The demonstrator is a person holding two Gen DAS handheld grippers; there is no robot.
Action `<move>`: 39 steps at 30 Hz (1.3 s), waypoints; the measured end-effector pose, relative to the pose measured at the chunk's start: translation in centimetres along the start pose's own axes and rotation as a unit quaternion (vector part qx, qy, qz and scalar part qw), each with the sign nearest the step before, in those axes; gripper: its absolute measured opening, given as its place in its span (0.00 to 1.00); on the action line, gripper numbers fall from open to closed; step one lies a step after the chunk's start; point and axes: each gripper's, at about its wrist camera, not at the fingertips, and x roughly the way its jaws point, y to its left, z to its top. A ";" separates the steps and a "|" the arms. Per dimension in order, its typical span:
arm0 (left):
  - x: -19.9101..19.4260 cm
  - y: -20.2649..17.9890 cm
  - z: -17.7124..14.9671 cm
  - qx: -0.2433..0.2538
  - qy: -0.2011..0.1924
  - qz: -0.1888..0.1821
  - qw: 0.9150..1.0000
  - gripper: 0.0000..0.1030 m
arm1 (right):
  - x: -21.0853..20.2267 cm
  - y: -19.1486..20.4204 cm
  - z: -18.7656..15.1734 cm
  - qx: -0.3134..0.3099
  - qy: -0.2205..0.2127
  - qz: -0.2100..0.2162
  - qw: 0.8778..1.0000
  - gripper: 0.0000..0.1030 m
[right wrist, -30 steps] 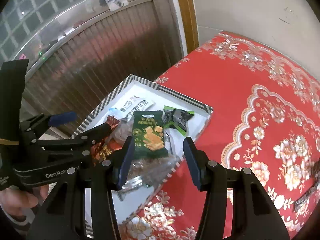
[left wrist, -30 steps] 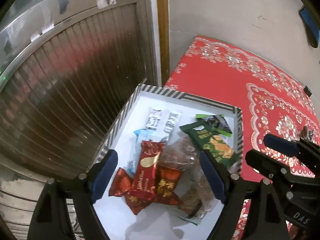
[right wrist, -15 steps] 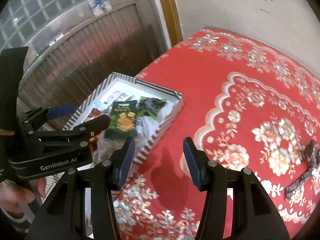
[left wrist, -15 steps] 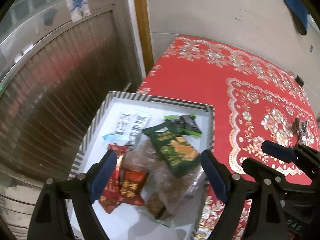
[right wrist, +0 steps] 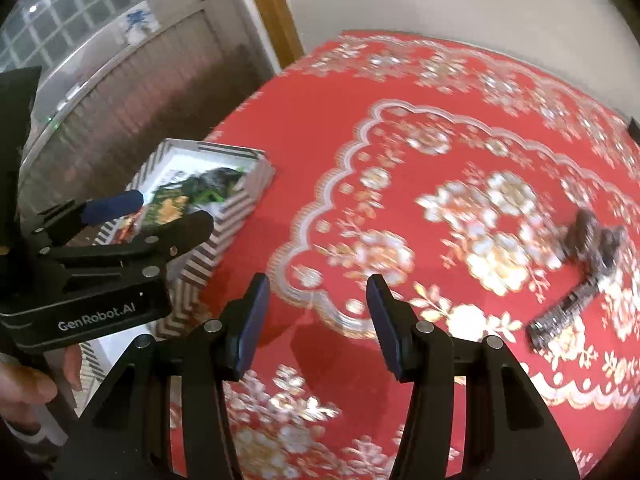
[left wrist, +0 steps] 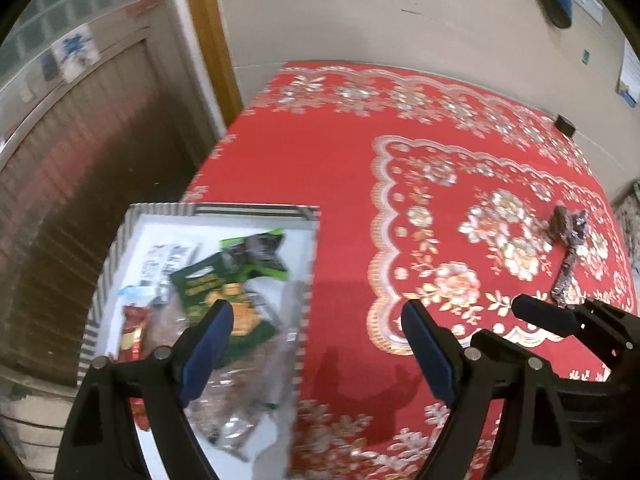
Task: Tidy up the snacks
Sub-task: 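Return both tools to the dried-fruit bags and chocolate sticks on the table, then grasp the dark chocolate sticks with the left tool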
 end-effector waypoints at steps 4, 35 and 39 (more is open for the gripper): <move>0.7 -2.3 0.2 0.016 0.009 -0.011 1.000 0.85 | -0.3 -2.4 -0.8 0.021 0.005 -0.008 1.000 0.49; 5.6 -24.2 2.7 0.194 0.056 -0.144 0.969 0.85 | -7.1 -24.9 -4.3 0.220 -0.013 -0.134 0.966 0.49; 6.3 -26.5 2.9 0.204 0.067 -0.164 0.963 0.85 | -7.5 -26.3 -4.5 0.228 -0.014 -0.137 0.964 0.49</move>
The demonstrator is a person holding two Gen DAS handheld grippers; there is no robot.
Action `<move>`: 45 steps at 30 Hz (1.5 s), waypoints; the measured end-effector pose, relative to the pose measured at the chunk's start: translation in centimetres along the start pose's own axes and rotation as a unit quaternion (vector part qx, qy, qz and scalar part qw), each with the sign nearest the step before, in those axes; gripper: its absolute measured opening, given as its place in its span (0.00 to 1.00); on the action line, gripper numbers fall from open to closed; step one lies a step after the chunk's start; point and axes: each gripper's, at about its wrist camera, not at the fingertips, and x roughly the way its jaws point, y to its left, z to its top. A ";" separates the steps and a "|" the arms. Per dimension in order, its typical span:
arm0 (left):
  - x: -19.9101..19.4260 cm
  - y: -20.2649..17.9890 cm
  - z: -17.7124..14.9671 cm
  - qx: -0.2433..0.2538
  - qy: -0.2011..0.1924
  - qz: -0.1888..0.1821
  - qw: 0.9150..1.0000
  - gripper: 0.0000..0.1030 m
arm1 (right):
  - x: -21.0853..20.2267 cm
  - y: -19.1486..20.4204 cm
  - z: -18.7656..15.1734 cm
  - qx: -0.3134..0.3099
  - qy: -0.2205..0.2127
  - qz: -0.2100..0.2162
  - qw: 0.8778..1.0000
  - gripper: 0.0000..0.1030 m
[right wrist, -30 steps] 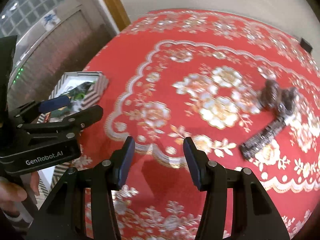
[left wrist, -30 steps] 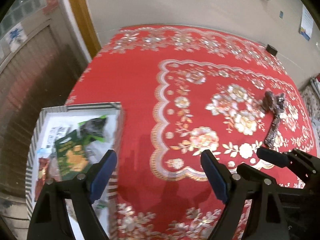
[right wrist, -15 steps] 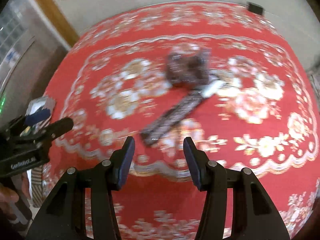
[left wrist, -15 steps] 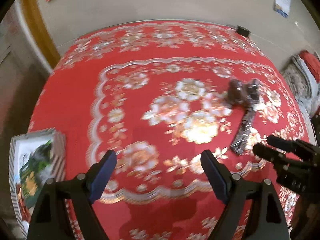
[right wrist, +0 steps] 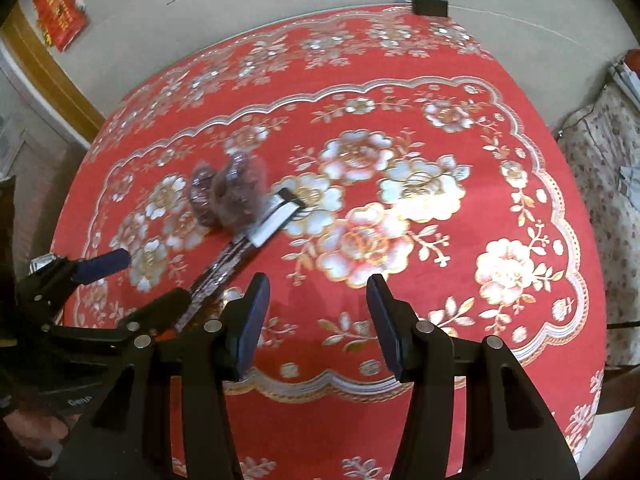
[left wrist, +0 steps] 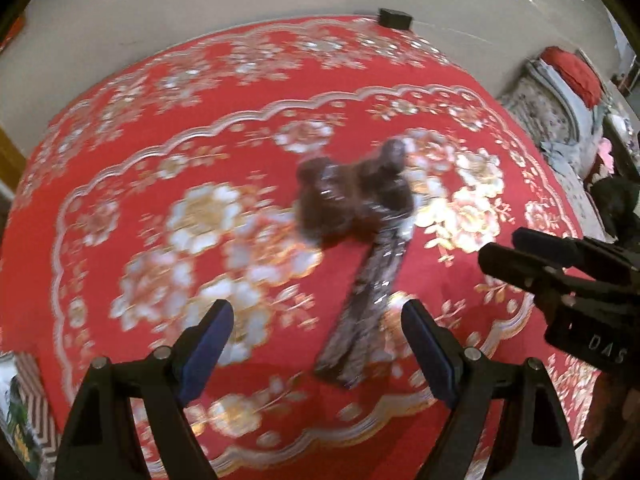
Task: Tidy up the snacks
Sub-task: 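Grasp the dark chocolate sticks with the left tool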
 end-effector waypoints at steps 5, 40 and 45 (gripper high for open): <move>1.9 -1.8 0.8 0.000 0.027 -0.034 0.999 0.85 | 0.1 -0.9 0.3 0.006 -0.003 0.004 1.000 0.49; -4.0 8.9 -7.7 -0.042 0.006 0.003 0.999 0.15 | 4.1 8.6 2.2 -0.108 0.001 0.064 0.992 0.71; -4.1 9.4 -8.0 -0.053 0.000 0.009 0.999 0.15 | 4.6 7.4 2.9 -0.091 0.020 0.073 0.993 0.71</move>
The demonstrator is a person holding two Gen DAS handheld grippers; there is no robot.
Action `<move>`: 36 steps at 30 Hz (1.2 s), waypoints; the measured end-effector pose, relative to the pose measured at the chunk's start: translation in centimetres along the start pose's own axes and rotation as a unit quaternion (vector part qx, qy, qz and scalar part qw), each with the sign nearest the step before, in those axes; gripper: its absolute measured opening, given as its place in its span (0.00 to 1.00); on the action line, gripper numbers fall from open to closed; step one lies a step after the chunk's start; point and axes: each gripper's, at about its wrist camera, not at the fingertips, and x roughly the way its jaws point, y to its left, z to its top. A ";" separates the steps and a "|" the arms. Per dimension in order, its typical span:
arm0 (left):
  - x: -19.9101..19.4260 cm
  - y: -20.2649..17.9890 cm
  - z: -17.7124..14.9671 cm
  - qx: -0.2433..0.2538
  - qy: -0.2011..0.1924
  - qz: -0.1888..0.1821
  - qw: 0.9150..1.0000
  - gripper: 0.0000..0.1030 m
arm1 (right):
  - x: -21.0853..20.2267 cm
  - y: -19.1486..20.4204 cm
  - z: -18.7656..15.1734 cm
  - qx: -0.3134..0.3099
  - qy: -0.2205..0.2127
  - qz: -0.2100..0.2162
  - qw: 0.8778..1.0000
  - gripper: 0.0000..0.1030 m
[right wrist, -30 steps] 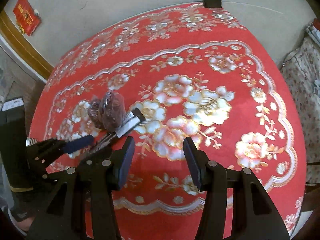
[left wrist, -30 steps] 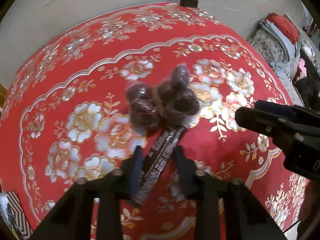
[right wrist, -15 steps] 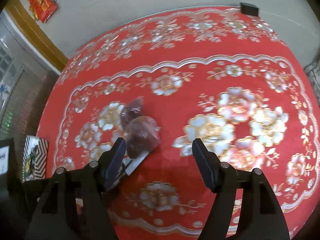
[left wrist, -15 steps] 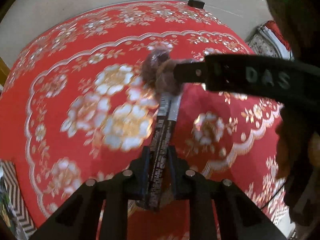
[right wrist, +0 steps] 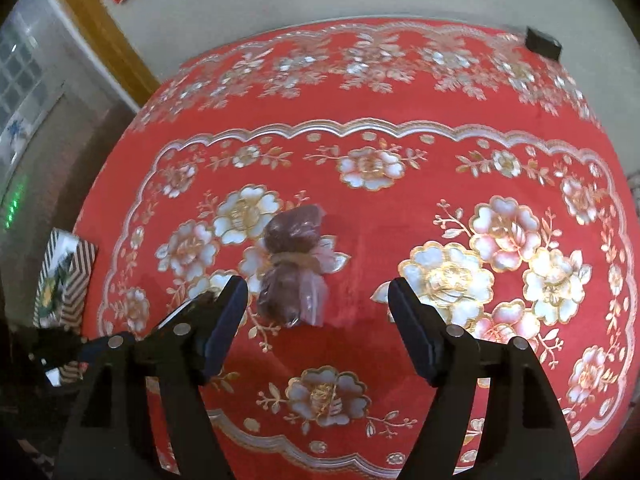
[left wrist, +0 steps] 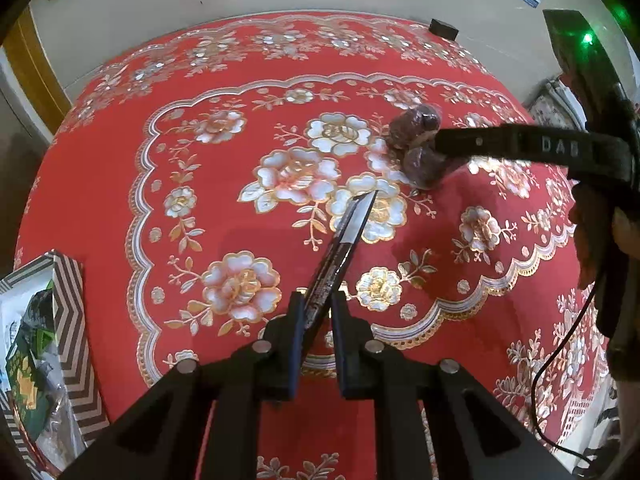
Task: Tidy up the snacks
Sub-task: 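Grasp the dark chocolate sticks with the left tool, then grasp the brown dried-fruit bags with the right tool while the left tool holds the sticks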
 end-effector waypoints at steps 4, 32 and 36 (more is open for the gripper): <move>0.3 -0.4 0.0 0.012 0.012 -0.006 1.000 0.16 | -0.5 0.3 0.6 -0.006 -0.009 0.006 1.000 0.71; 2.0 -1.7 0.6 -0.004 0.048 0.023 0.999 0.25 | 3.5 7.9 3.0 -0.533 0.172 -0.004 0.829 0.85; 2.2 -1.5 0.8 -0.012 0.052 0.017 0.998 0.25 | 5.8 7.8 2.8 -0.548 0.208 -0.018 0.810 0.85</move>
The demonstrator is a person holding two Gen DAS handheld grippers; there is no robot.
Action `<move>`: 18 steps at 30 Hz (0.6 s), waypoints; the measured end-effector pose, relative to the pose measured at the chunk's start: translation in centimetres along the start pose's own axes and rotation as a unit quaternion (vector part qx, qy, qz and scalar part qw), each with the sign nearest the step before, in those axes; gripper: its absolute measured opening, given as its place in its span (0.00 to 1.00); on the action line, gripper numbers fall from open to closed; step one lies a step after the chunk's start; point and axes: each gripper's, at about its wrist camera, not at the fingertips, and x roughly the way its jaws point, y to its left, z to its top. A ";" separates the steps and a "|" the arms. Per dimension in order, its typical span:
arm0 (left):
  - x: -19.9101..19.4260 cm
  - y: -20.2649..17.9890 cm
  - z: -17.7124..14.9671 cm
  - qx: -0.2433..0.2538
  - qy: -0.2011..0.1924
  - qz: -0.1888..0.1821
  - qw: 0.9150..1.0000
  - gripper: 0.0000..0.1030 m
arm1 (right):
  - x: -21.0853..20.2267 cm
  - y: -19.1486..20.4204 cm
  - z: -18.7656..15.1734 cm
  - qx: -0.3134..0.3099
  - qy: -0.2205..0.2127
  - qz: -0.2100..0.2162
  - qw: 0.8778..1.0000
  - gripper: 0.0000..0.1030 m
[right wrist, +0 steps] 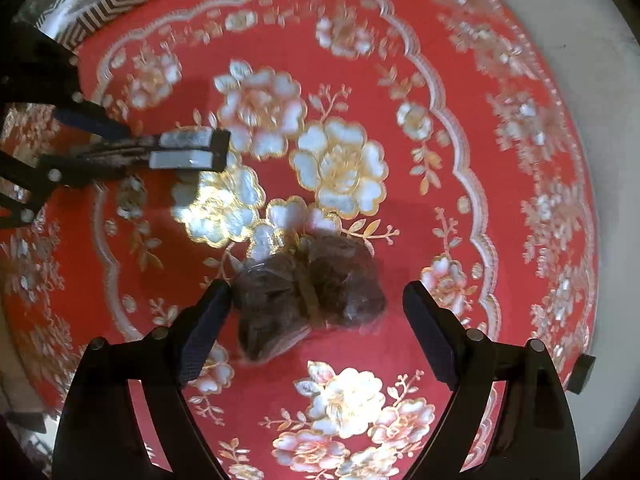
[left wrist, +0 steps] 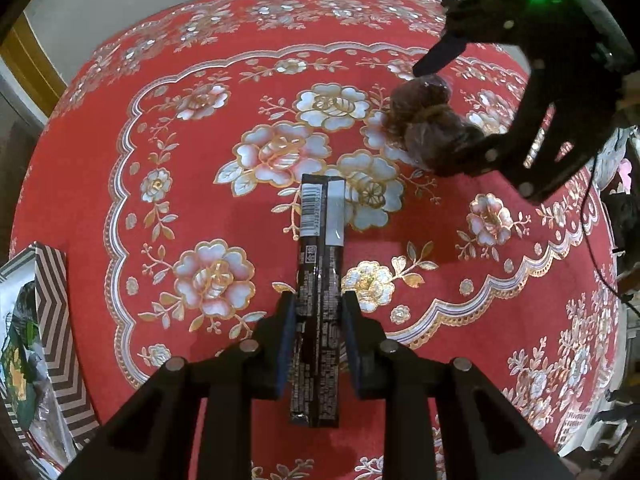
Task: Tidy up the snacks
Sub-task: 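Grasp the brown dried-fruit bags with the right tool while the left tool holds the sticks, then carry the sticks and dried-fruit bags over the white striped box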
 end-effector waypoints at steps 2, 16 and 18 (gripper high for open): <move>0.1 0.0 0.1 0.000 0.001 0.000 1.000 0.26 | 0.6 -0.6 0.1 0.014 0.002 0.006 1.000 0.85; -0.2 1.9 -0.3 -0.001 -0.001 -0.013 1.000 0.17 | -0.5 -1.0 -6.4 0.254 -0.100 0.040 0.961 0.71; -0.6 2.3 -0.5 -0.003 -0.006 -0.008 1.000 0.16 | -1.0 -0.7 -7.7 0.304 -0.129 0.056 0.942 0.71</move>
